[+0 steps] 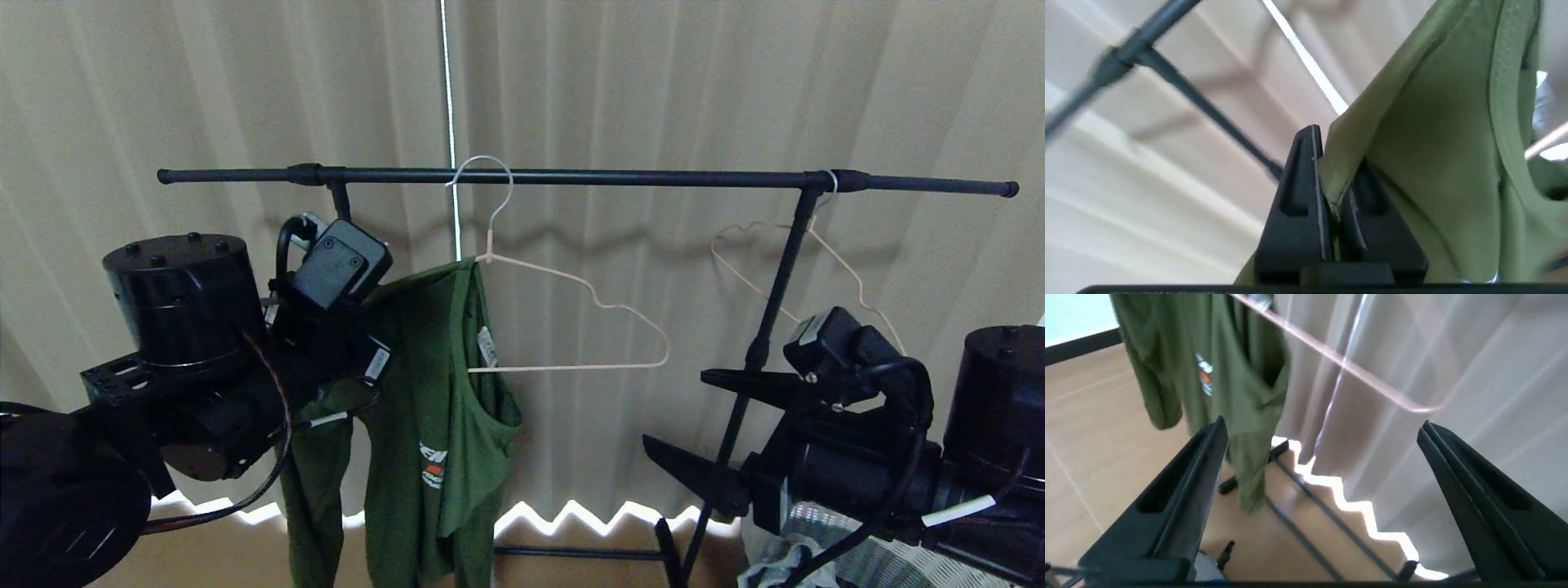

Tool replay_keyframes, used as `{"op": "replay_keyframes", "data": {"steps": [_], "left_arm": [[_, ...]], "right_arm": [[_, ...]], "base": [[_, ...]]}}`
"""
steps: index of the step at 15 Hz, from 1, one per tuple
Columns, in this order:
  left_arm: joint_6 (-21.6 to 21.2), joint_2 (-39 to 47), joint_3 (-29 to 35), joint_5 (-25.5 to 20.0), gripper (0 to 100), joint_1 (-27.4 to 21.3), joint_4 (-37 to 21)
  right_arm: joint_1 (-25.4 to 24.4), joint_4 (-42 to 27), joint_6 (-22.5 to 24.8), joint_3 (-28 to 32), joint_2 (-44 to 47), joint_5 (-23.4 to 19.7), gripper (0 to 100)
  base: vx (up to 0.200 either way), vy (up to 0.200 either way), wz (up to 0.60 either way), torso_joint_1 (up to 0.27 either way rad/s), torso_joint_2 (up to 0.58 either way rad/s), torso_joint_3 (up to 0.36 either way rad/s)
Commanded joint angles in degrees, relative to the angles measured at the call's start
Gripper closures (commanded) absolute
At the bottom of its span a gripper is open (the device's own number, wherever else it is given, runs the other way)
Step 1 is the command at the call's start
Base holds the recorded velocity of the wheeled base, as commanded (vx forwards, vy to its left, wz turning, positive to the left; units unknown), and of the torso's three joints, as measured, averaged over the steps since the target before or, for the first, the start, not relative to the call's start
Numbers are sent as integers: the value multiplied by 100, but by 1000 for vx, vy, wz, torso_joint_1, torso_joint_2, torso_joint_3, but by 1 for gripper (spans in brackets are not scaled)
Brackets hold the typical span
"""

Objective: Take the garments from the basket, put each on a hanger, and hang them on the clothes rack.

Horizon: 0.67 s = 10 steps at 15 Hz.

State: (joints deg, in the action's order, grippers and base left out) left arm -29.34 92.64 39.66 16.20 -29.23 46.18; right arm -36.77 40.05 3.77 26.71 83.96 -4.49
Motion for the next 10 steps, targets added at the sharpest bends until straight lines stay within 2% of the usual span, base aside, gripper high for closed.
{"op": "replay_keyframes", "data": {"steps": [1,4,6,7,10], "left_arm": [[236,-26,69,6,100,-162,128],[377,-26,121,-3,100,-285,515],[377,-26,121,-3,100,-390,726],[385,-70,139,-21,100,-443,761],[394,-167,174,-38,100,-610,779]], "right_arm": [[-155,21,-34,-69,156,-8,0],[-199,126,-183,-25,411,0,0],[-217,592,-175,-17,745,27,0],[-217,1067,-175,18,1035,53,0],[-217,1902,-166,247,1721,194,0]], "base": [[0,0,0,0,0,0],[0,0,0,0,0,0],[0,0,0,0,0,0],[0,0,0,0,0,0],[0,0,0,0,0,0]]}}
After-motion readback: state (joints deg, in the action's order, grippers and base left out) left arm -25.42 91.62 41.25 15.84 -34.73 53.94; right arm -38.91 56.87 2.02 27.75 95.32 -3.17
